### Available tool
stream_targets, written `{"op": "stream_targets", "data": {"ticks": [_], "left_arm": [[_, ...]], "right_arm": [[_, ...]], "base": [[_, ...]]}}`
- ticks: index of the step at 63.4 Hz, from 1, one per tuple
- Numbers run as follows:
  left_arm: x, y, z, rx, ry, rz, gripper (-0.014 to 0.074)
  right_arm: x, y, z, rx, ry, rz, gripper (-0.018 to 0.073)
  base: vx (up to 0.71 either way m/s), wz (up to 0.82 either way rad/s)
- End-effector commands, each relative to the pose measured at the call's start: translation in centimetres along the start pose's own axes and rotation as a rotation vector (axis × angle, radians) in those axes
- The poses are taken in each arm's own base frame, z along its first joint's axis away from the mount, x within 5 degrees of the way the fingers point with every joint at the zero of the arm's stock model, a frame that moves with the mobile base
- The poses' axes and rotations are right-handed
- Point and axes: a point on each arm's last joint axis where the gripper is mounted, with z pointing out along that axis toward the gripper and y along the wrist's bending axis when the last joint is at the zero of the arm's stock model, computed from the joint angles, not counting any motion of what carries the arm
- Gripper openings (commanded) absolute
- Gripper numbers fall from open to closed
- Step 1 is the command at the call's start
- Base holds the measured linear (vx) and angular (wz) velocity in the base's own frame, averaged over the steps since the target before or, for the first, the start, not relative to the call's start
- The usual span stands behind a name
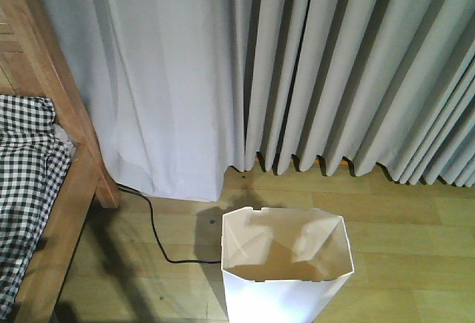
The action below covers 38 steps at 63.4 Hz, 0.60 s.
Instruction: Move trash bin to bedside with robot
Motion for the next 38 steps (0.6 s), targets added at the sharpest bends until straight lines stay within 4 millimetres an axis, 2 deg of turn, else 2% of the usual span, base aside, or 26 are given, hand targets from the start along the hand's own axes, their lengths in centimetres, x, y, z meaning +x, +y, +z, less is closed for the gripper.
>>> {"op": "stream_targets", "data": {"ticks": [1,11,29,38], "left_arm": [[-1.4,0.0,-0.2,0.005,-0.097,-0.009,-0.0006],[-1.4,0.0,-0.2,0.005,-0.097,-0.009,-0.0006],[-1.4,0.0,-0.2,0.005,-0.097,-0.009,-0.0006],[-1.4,0.0,-0.2,0.005,-0.097,-0.009,-0.0006]], "right_arm": [[-0.7,-0.9,0.2,0.088,-0.096,-0.059,-0.0009],[2.3,-2.1,0.4,0.202,-0.194,-0.078,-0.0009],[8.9,-2.6,0.4,0.207,-0.279,-0.092,-0.0009],[9.3,-2.6,0.5,0.201,-0.257,-0.049,-0.0009]], "base": [[0.0,0.0],[0.0,0.0],[0.0,0.0],[0.0,0.01]]}}
